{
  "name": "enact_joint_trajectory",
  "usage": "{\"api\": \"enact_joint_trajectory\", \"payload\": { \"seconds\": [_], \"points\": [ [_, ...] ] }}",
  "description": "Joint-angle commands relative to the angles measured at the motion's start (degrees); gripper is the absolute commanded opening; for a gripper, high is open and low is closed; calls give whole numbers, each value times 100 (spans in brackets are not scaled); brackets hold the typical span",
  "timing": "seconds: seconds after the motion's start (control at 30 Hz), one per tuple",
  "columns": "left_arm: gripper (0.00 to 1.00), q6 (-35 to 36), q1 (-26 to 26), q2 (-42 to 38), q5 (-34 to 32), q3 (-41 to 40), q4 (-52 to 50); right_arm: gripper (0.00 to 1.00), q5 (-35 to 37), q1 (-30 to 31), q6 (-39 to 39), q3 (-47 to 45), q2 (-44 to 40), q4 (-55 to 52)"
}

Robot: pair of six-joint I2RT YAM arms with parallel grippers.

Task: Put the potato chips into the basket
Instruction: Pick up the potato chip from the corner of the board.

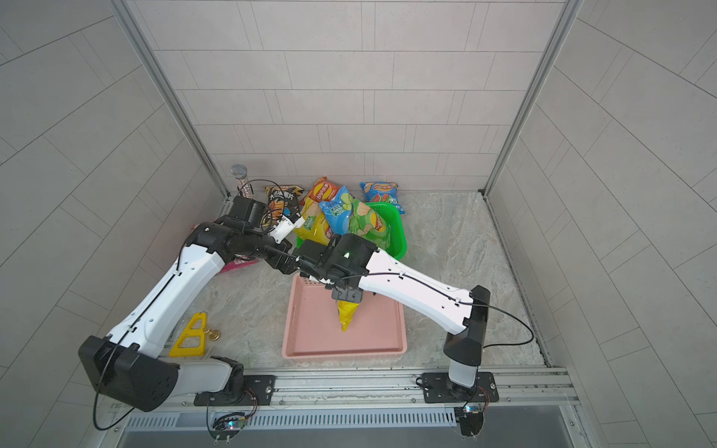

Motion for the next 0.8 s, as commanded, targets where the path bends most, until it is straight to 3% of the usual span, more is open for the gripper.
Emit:
{"api": "enact_joint_trajectory", "payload": {
  "seconds": [0.0, 0.2, 0.47, 0.57, 0.67, 0.77],
  "points": [
    [100, -90, 29, 36, -125, 0, 70, 0, 1336, 386, -476, -193, -138, -8],
    [100, 147, 29, 31, 136, -39, 66, 0, 2588, 516, -949, -1519, -724, 1549],
    [100, 1297, 15, -106, 1140, 31, -769, 0, 2530, 515, -1809, -2677, -1720, 3501],
    [100, 1077, 15, -157, 923, 23, -620, 0, 2317, 379, -2330, -3145, -2117, 4424],
    [100, 344, 38, -164, 135, 20, -157, 0, 1924, 39, -2409, -3244, -2328, 4972],
    [100, -173, 429, -121, -278, 168, 46, 0, 1632, -311, -2457, -3167, -2368, 5442]
  ]
}}
